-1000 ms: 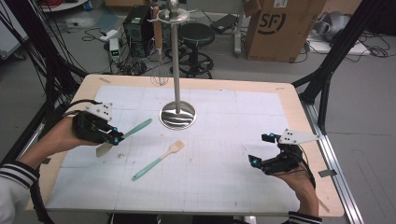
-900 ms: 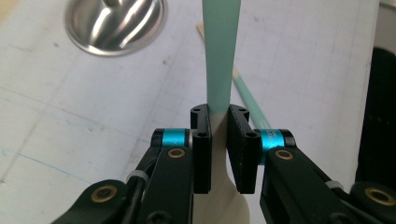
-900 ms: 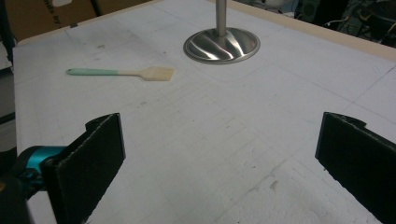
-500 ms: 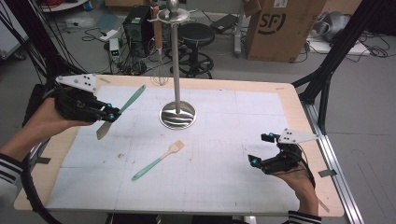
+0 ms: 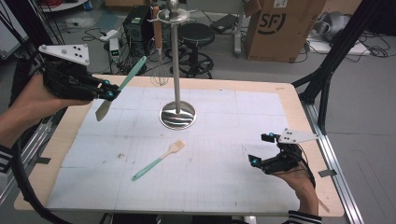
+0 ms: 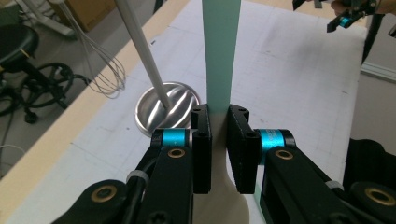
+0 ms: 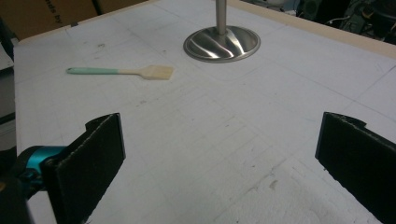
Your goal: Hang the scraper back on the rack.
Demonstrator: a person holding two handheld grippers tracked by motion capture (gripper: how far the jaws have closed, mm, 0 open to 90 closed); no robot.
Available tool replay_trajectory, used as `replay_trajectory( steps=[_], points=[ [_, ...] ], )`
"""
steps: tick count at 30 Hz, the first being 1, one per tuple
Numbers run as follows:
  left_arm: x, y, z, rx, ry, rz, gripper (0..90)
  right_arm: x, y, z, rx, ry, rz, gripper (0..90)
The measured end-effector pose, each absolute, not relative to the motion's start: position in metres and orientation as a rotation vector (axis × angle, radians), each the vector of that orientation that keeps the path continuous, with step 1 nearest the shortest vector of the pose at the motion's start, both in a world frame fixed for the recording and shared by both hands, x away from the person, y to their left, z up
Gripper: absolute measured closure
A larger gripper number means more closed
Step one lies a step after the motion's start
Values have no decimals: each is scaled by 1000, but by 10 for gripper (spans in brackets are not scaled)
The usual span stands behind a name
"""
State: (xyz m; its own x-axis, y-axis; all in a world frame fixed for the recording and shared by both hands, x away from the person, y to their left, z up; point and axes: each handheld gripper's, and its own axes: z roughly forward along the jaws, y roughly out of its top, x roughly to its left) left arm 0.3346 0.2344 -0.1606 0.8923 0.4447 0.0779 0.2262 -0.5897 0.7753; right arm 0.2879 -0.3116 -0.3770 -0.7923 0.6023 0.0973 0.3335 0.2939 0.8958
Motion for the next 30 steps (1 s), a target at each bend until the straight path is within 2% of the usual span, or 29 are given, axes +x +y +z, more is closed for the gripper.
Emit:
replay_trajectory(
  steps=[13, 30],
  points=[
    [359, 223, -137, 2156, 506, 377, 806, 288, -312, -377, 850, 2304, 1503, 1],
    [415, 233, -144, 2121, 592, 373, 807, 287, -310, -378, 852, 2319, 1496, 1]
  ],
)
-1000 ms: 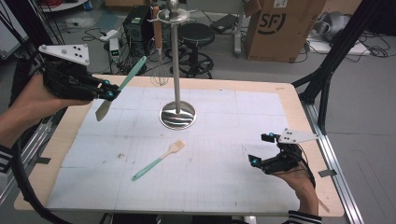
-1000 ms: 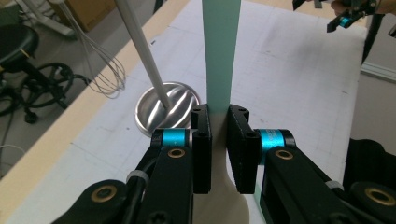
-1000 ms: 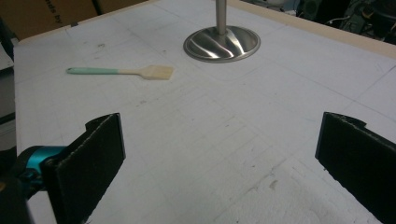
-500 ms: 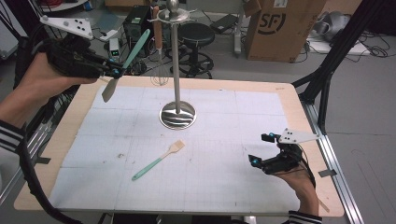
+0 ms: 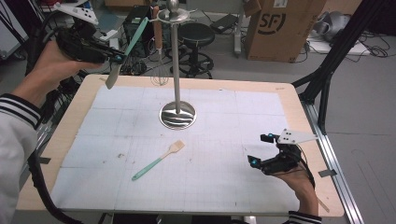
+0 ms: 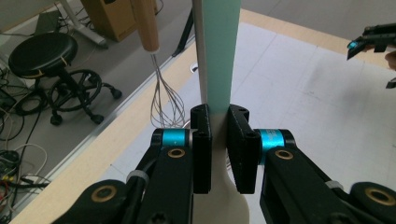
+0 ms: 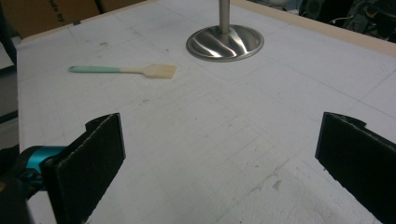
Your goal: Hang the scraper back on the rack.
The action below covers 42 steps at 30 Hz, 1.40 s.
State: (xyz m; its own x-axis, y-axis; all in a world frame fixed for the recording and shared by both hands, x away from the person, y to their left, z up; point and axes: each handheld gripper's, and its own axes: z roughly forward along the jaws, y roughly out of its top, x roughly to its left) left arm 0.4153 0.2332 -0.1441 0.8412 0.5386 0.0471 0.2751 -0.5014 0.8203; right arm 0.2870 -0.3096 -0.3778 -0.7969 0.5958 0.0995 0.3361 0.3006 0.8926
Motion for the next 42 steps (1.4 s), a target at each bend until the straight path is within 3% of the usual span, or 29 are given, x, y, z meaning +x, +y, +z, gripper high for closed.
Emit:
replay_trajectory(
  steps=[24, 42],
  points=[
    [433, 226, -153, 2137, 605, 367, 806, 288, -311, -378, 853, 2314, 1505, 1],
    [449, 197, -167, 2161, 618, 336, 807, 289, -311, -378, 849, 2309, 1511, 1]
  ],
)
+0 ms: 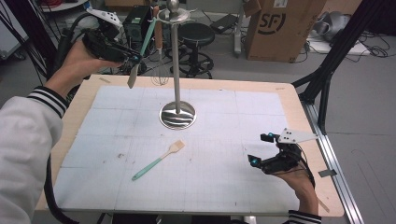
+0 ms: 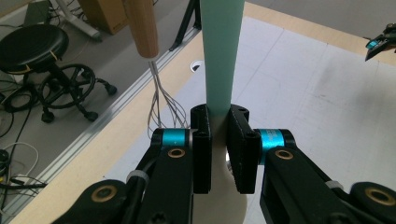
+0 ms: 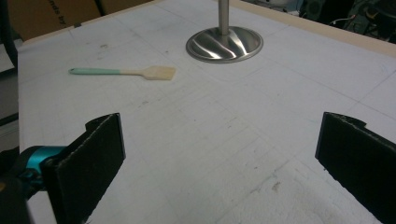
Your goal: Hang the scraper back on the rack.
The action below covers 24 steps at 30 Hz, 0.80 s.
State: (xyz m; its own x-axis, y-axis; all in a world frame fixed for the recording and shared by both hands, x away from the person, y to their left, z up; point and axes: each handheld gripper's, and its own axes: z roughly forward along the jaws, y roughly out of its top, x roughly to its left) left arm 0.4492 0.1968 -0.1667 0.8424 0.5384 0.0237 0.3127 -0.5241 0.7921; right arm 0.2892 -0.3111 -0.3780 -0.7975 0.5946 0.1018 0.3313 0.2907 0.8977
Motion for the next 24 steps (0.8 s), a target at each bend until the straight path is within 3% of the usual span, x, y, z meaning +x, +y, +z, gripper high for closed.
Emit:
replay_trajectory(
  steps=[14, 21, 24],
  points=[
    [454, 184, -173, 2165, 606, 352, 785, 288, -311, -377, 838, 2307, 1527, 1],
    [446, 186, -172, 2163, 574, 372, 581, 287, -312, -376, 835, 2305, 1530, 1],
    [438, 188, -171, 2177, 560, 391, 430, 287, -312, -374, 829, 2298, 1533, 1]
  ],
)
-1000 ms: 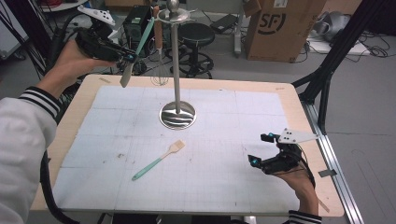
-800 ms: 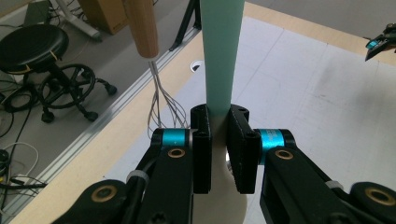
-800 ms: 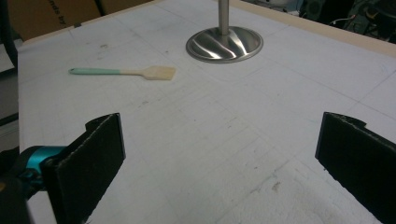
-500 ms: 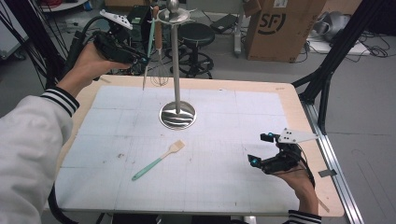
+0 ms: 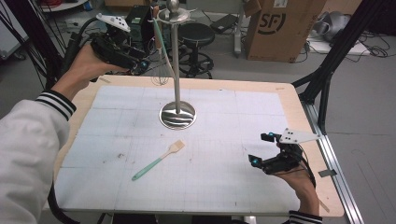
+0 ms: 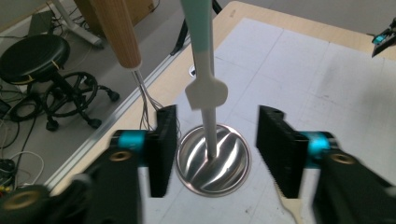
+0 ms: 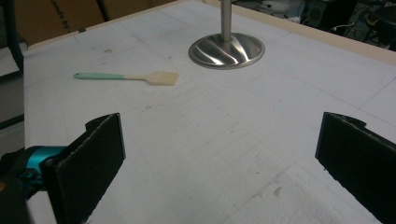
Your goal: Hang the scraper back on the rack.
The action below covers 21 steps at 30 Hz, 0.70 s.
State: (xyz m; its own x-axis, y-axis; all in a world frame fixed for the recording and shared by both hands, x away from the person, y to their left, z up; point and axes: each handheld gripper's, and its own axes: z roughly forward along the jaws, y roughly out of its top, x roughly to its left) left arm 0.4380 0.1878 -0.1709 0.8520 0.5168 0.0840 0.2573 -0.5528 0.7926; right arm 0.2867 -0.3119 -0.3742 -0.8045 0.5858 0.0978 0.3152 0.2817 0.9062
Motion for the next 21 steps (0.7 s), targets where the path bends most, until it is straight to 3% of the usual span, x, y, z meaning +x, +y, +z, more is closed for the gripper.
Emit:
replay_trajectory(
  steps=[4, 6, 8, 21],
  points=[
    [422, 187, -178, 2176, 524, 433, 208, 286, -312, -372, 819, 2290, 1532, 1],
    [416, 188, -181, 2178, 505, 413, 147, 286, -311, -371, 817, 2291, 1535, 1],
    [412, 189, -184, 2179, 516, 380, 24, 285, -311, -371, 822, 2292, 1537, 1],
    [384, 205, -181, 2192, 424, 320, 17, 283, -314, -368, 817, 2271, 1544, 1]
  ],
)
